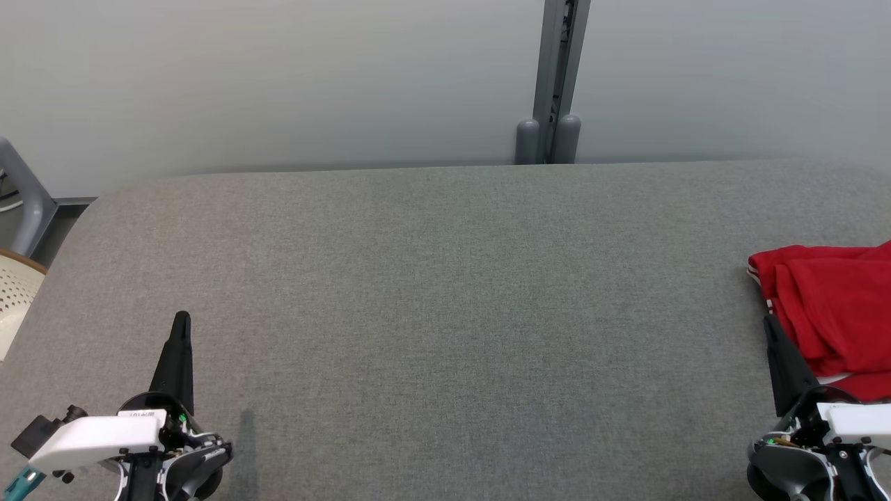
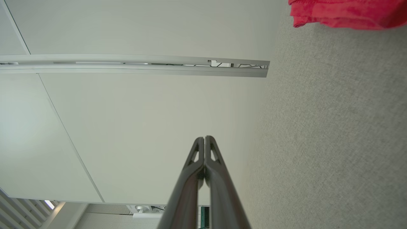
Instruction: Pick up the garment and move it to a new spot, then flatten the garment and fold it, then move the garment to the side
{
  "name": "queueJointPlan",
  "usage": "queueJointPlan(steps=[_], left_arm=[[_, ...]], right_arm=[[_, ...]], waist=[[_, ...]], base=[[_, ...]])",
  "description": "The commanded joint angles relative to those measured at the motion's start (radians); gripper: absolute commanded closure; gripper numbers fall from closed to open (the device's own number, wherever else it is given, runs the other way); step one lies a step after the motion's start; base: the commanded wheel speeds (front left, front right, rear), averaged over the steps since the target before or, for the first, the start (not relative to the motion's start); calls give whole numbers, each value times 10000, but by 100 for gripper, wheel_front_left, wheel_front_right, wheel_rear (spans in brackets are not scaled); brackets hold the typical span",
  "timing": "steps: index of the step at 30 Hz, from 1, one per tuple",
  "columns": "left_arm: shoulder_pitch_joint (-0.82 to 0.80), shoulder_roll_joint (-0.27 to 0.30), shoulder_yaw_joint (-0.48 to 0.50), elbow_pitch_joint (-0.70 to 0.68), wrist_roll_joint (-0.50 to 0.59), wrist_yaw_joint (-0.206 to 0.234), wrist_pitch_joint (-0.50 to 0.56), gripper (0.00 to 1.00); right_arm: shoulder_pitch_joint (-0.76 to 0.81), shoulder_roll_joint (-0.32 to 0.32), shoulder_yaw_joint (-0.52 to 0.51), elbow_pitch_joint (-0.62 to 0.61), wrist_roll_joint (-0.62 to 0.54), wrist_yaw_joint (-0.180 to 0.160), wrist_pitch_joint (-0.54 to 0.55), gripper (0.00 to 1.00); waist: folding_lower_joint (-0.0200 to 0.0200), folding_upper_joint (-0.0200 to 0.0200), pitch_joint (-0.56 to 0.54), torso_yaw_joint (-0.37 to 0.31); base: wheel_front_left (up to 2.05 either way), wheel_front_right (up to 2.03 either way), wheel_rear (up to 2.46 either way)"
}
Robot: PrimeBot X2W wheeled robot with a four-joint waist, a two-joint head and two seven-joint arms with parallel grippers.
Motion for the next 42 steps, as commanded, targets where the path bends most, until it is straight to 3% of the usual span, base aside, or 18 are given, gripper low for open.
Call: queueJointPlan(steps=[1, 42], left_arm=[[-103, 23, 40, 8, -8, -40, 38, 100], [-103, 19, 43, 5, -2, -40, 42, 100]], right_arm=[[-98, -60, -27, 23, -2, 7, 69, 100], [-102, -29, -55, 24, -43, 7, 86, 100]], waist=[[0, 0, 0, 0], [0, 0, 0, 0]], base=[[0, 0, 0], [0, 0, 0]])
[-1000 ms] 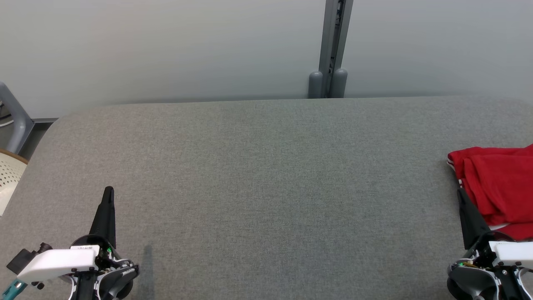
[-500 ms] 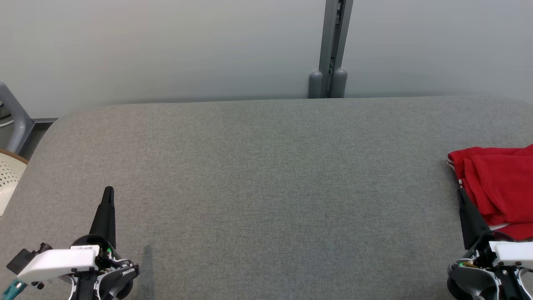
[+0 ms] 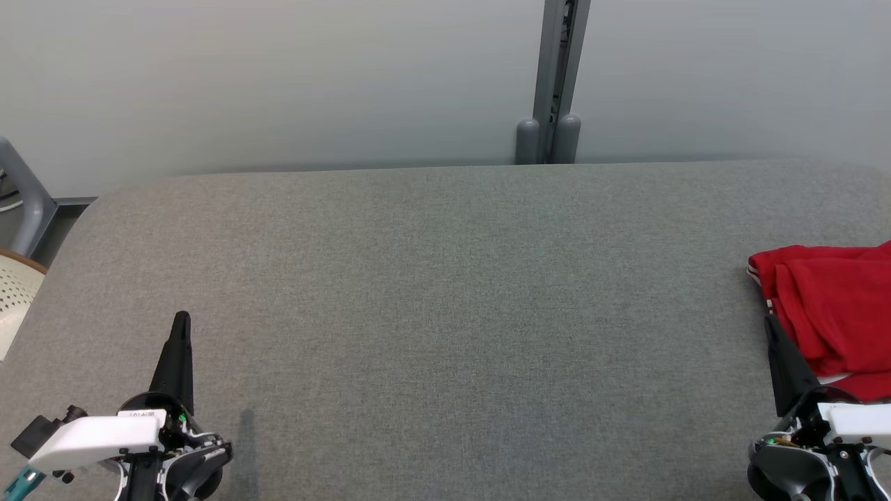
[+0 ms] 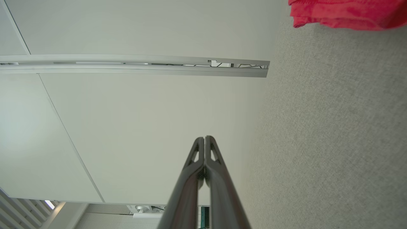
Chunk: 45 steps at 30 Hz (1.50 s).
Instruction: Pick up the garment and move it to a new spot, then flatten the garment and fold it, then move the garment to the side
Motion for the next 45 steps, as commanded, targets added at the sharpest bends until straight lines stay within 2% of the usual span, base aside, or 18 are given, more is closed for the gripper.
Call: queueJointPlan(steps=[1, 45], left_arm=[[-102, 19, 40, 5, -2, -37, 42, 100], [-102, 19, 41, 4, 1, -37, 43, 100]], right_arm=[[-101, -35, -24, 22, -40, 6, 54, 100], [-103, -22, -40, 23, -47, 6, 47, 100]], waist=[[0, 0, 0, 0], [0, 0, 0, 0]], base=[[0, 0, 0], [0, 0, 0]])
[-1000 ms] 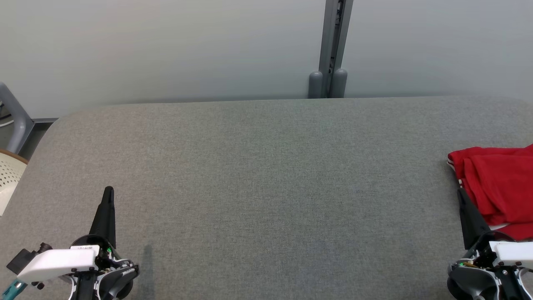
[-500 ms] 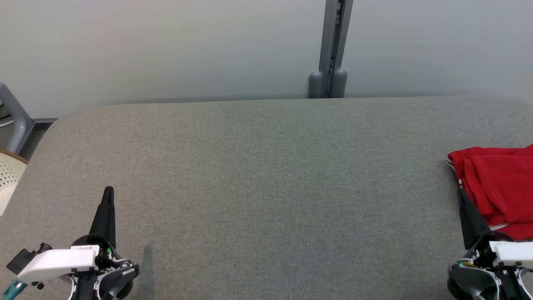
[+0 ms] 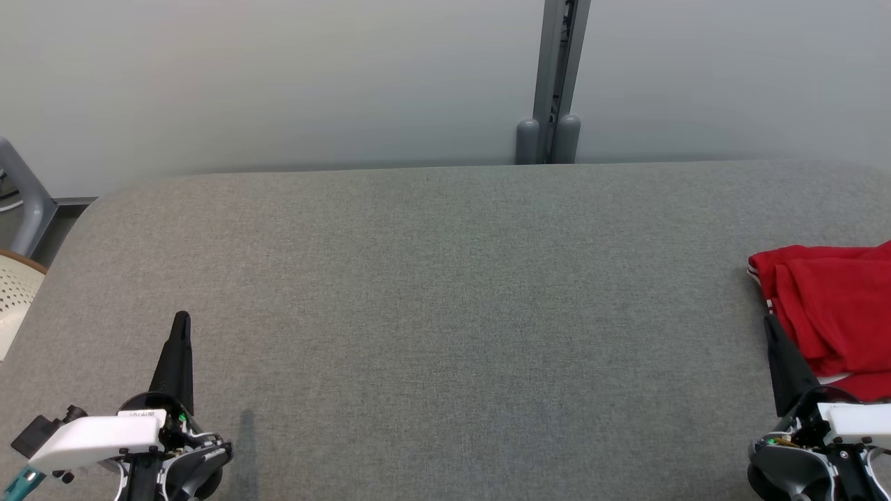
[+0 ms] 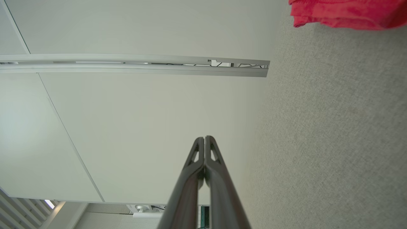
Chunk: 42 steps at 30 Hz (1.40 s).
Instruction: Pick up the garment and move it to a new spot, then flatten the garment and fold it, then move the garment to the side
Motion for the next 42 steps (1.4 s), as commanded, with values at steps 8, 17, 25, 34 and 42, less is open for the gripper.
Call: queueJointPlan(steps=[8, 17, 25, 34, 42], left_arm=[[-102, 21, 40, 3, 1, -38, 43, 100], [-102, 20, 40, 3, 2, -37, 42, 100], [-102, 20, 40, 3, 2, -37, 42, 100], [-102, 20, 41, 3, 3, -37, 42, 100], [-102, 20, 41, 3, 3, -38, 43, 100]], right_arm=[[-102, -30, -23, 24, -27, 6, 13, 100], [-102, -28, -24, 24, -30, 7, 16, 100], [-102, -28, -26, 24, -33, 7, 18, 100], [-101, -26, -29, 24, -34, 8, 19, 100], [-101, -26, -29, 24, -35, 8, 21, 100]], waist=[[0, -1, 0, 0], [0, -1, 0, 0], [0, -1, 0, 0], [0, -1, 0, 0], [0, -1, 0, 0]], base=[[0, 0, 0], [0, 0, 0], [0, 0, 0], [0, 0, 0], [0, 0, 0]])
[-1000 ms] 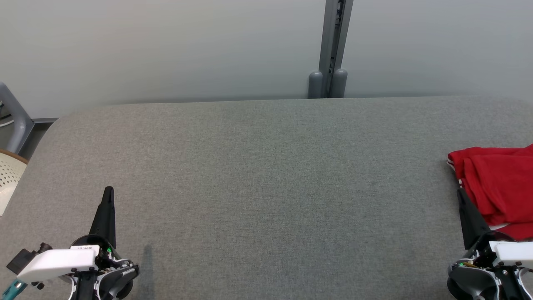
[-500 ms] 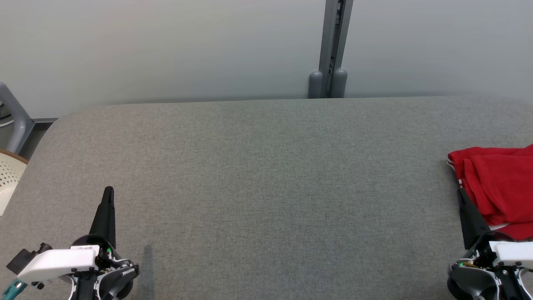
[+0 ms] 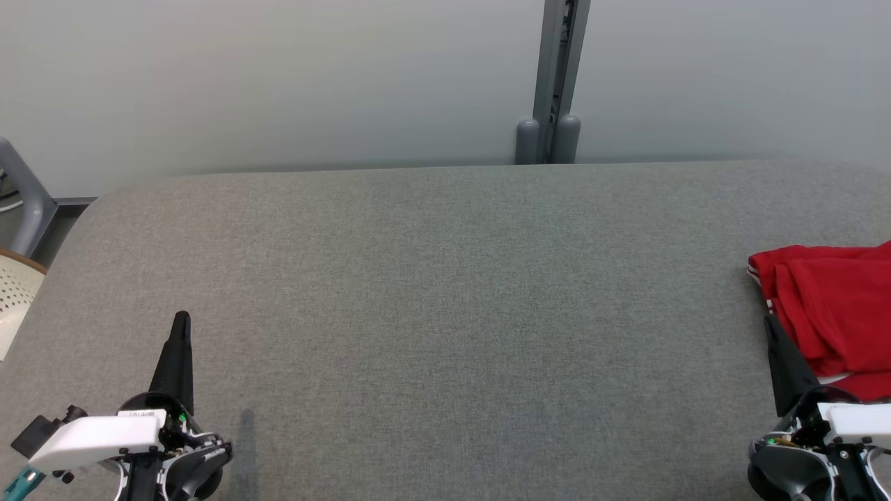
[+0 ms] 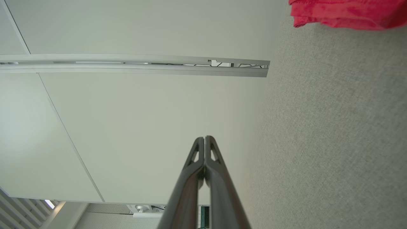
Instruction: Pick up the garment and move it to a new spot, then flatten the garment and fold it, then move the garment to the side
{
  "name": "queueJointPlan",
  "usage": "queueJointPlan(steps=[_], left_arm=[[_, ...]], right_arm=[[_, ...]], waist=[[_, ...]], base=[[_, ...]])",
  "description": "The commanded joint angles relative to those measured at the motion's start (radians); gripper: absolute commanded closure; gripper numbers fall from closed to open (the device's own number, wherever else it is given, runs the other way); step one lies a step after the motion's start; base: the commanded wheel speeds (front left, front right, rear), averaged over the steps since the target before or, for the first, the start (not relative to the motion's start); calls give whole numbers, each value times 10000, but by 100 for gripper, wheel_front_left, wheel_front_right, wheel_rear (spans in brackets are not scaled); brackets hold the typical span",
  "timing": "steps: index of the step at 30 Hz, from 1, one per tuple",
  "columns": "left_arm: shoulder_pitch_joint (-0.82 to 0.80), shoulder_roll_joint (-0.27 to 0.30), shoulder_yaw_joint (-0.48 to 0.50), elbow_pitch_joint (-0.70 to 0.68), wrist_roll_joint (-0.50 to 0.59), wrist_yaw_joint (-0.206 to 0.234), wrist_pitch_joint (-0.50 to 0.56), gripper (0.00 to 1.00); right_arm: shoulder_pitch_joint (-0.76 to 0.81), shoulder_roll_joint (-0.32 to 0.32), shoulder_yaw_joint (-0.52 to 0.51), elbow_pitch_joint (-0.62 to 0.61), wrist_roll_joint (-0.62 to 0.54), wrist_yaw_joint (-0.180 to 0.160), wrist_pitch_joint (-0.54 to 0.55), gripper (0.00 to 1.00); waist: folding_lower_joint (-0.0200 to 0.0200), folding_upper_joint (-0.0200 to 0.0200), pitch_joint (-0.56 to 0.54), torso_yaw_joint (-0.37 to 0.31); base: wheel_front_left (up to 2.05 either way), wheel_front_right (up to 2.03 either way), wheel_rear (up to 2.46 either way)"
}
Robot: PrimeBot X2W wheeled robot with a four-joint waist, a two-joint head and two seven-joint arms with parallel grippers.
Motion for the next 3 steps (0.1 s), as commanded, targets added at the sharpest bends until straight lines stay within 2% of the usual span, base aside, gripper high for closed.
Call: queueJointPlan(steps=[1, 3], left_arm=[[-102, 20, 41, 3, 3, -37, 45, 100], [-102, 20, 41, 2, 3, -37, 45, 100]], right_arm=[[-100, -32, -22, 24, -34, 8, 17, 100], [-100, -31, -22, 24, -34, 8, 17, 100]], waist=[[0, -1, 0, 0], [0, -1, 0, 0]], base=[[0, 0, 0], [0, 0, 0]])
